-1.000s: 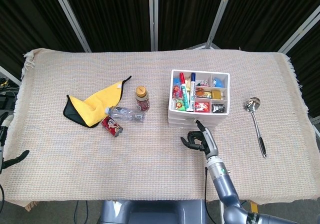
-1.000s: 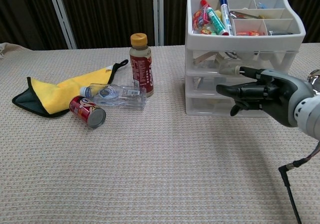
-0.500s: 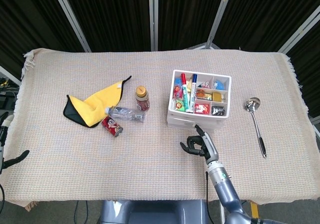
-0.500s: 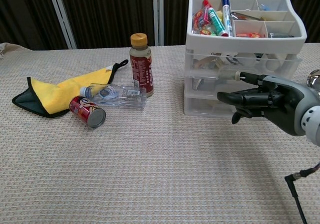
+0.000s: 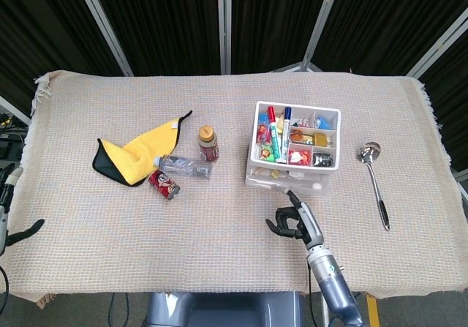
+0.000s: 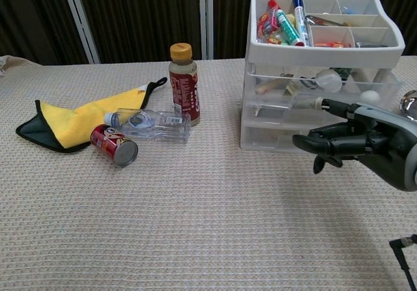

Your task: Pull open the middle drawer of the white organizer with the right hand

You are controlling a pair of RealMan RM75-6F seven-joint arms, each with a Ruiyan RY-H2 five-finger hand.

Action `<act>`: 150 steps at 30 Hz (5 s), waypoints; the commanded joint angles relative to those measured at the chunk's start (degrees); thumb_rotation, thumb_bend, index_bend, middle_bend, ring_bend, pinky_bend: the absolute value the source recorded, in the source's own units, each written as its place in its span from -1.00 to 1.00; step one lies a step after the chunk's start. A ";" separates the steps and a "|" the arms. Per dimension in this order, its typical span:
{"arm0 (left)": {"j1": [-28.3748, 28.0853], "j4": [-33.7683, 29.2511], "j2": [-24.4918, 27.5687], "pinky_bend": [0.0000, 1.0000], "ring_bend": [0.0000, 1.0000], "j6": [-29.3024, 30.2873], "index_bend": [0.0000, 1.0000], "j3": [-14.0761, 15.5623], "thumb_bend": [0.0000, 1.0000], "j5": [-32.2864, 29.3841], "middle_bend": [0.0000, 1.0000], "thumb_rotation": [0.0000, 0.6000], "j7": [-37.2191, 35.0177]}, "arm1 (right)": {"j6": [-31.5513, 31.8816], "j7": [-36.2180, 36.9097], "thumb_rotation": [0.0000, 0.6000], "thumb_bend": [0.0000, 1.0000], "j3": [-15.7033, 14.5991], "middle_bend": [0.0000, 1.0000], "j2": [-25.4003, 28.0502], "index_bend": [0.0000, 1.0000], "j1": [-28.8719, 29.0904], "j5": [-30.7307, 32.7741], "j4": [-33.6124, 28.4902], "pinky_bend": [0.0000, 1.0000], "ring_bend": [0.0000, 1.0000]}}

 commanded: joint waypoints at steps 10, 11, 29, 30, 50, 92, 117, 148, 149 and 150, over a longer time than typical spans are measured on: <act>-0.07 -0.04 -0.08 -1.00 -1.00 -0.18 -1.00 -0.04 -0.92 -0.19 -1.00 1.00 0.17 | 9.68 -4.64 1.00 -0.54 -6.17 0.52 -2.94 -0.87 -3.80 -11.74 1.52 0.14 0.58; -0.08 -0.01 -0.08 -1.00 -1.00 -0.20 -1.00 -0.08 -0.92 -0.27 -1.00 1.00 0.20 | 11.06 -5.45 1.00 -0.54 -6.93 0.52 -3.30 -0.87 -4.23 -13.56 2.04 0.14 0.58; 0.18 -0.17 0.03 -1.00 -1.00 0.38 -1.00 -0.30 -0.92 -0.43 -1.00 1.00 0.11 | 18.32 -29.74 1.00 -0.53 -1.09 0.53 2.48 -0.44 -4.56 -15.61 -1.47 0.16 0.57; 0.19 -0.23 0.03 -1.00 -1.00 0.43 -1.00 -0.29 -0.92 -0.38 -1.00 1.00 0.20 | 17.83 -30.74 1.00 -0.53 -0.26 0.53 2.89 -0.43 -4.16 -14.41 -1.63 0.16 0.57; 0.08 -0.27 0.08 -1.00 -1.00 0.10 -1.00 -0.14 -0.92 -0.22 -1.00 1.00 0.15 | 14.77 -42.64 1.00 -0.53 1.00 0.53 4.73 -0.39 -1.70 -2.13 -3.89 0.16 0.57; 0.05 -0.42 0.08 -1.00 -1.00 -0.03 -1.00 -0.13 -0.92 -0.38 -1.00 1.00 0.42 | 19.51 -37.06 1.00 -0.48 -6.51 0.55 6.99 0.03 -5.97 -9.79 -5.73 0.18 0.58; 0.71 -0.60 0.60 -1.00 -1.00 1.27 -1.00 0.13 -0.92 0.61 -1.00 1.00 -0.97 | 21.56 -37.64 1.00 -0.62 -11.00 0.58 4.19 -0.49 -8.82 -16.59 -3.36 0.18 0.60; 0.84 -0.31 0.94 -1.00 -1.00 1.43 -1.00 -0.39 -0.92 0.00 -1.00 1.00 -2.45 | 21.48 -65.28 1.00 -0.92 -0.37 0.95 10.71 -0.24 -6.23 -14.93 -19.74 0.26 0.93; 0.83 -0.29 0.96 -1.00 -1.00 1.34 -1.00 -0.40 -0.92 -0.08 -1.00 1.00 -2.47 | 20.44 -66.30 1.00 -0.93 0.10 0.96 11.17 -0.23 -5.54 -13.14 -19.75 0.26 0.94; 0.81 -0.28 0.97 -1.00 -1.00 1.26 -1.00 -0.40 -0.92 -0.13 -1.00 1.00 -2.47 | 19.50 -67.07 1.00 -0.94 0.30 0.97 11.61 -0.22 -5.02 -11.56 -19.73 0.26 0.95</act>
